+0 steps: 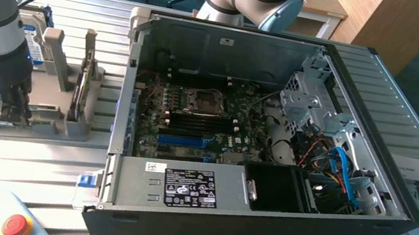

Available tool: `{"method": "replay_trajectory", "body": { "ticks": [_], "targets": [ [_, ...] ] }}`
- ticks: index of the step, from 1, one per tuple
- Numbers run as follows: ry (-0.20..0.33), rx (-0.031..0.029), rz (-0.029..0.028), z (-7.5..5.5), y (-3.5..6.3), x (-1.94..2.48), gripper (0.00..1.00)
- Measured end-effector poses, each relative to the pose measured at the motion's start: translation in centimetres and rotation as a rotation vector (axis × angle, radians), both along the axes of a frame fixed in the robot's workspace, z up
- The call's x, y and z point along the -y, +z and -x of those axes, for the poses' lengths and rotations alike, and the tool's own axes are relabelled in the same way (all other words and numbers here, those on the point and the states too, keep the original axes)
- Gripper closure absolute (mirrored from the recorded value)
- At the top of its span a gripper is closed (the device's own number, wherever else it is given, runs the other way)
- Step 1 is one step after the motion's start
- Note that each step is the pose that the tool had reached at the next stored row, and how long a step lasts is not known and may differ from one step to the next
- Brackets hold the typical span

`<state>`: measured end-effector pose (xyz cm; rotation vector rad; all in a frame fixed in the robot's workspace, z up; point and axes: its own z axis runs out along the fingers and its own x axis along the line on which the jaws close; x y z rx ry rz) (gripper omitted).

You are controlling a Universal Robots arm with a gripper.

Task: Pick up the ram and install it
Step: 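Pick up the ram and move it above insertion slot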

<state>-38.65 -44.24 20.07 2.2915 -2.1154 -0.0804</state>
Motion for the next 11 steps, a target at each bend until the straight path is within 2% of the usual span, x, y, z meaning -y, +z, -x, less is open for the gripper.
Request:
{"method": "replay_trajectory", "body": {
  "ticks": [11],
  "targets": [
    [0.000, -0.0001, 0.0000, 0.00, -0.06, -0.11, 0.77]
  ]
}}
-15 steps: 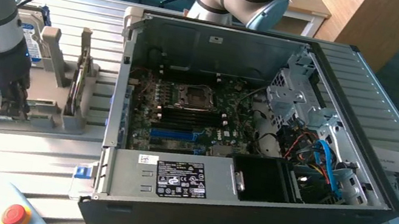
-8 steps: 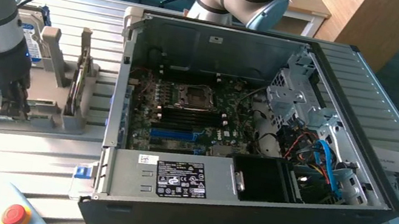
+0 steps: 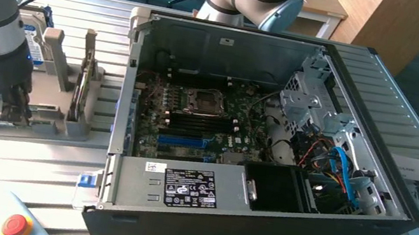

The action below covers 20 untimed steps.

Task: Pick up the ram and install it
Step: 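Pick up the ram and move it above insertion slot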

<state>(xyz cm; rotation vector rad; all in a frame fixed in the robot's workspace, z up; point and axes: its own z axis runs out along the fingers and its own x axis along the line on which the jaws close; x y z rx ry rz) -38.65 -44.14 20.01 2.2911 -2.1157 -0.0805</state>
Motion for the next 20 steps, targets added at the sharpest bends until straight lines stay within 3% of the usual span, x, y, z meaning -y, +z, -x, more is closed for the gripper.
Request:
{"method": "replay_trajectory", "body": {
  "ticks": [13, 20],
  "targets": [
    [0.000, 0.0000, -0.0002, 0.01, -0.04, -0.09, 0.77],
    [-0.001, -0.0001, -0.0001, 0.01, -0.04, 0.18, 0.77]
  ]
}}
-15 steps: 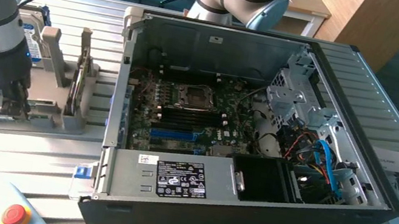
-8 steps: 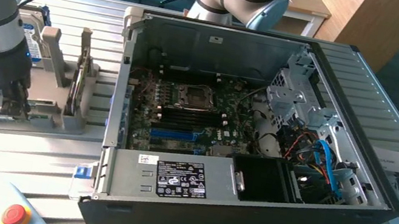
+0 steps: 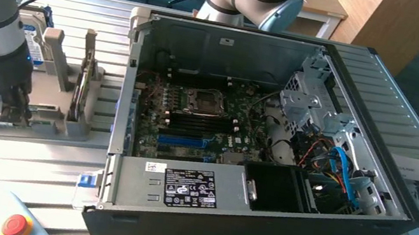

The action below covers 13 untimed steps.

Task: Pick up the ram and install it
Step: 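Pick up the ram and move it above insertion slot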

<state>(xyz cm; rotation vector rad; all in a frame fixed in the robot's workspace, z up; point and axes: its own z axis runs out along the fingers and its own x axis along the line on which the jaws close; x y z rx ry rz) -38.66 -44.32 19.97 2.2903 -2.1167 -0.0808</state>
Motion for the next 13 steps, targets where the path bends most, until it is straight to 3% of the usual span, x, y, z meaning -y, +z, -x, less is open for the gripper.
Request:
{"method": "replay_trajectory", "body": {
  "ticks": [13],
  "targets": [
    [0.012, 0.0000, 0.0000, 0.00, 0.00, 0.02, 0.77]
  ]
}}
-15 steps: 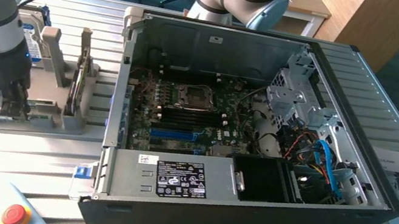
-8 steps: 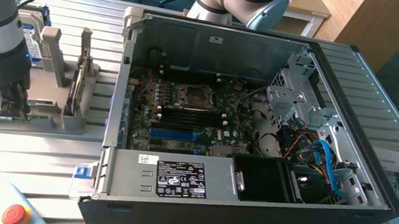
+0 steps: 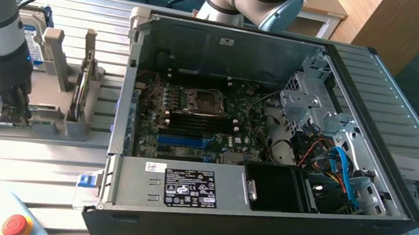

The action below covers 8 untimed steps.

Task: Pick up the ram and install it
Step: 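Pick up the ram and move it above insertion slot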

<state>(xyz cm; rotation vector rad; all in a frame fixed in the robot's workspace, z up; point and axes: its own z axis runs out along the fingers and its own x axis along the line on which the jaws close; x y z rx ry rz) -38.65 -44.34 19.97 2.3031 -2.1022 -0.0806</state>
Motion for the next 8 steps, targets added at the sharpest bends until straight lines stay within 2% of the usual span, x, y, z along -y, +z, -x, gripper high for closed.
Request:
{"method": "replay_trajectory", "body": {
  "ticks": [8],
  "targets": [
    [0.006, 0.0001, -0.0001, 0.00, -0.01, 0.00, 0.77]
  ]
}}
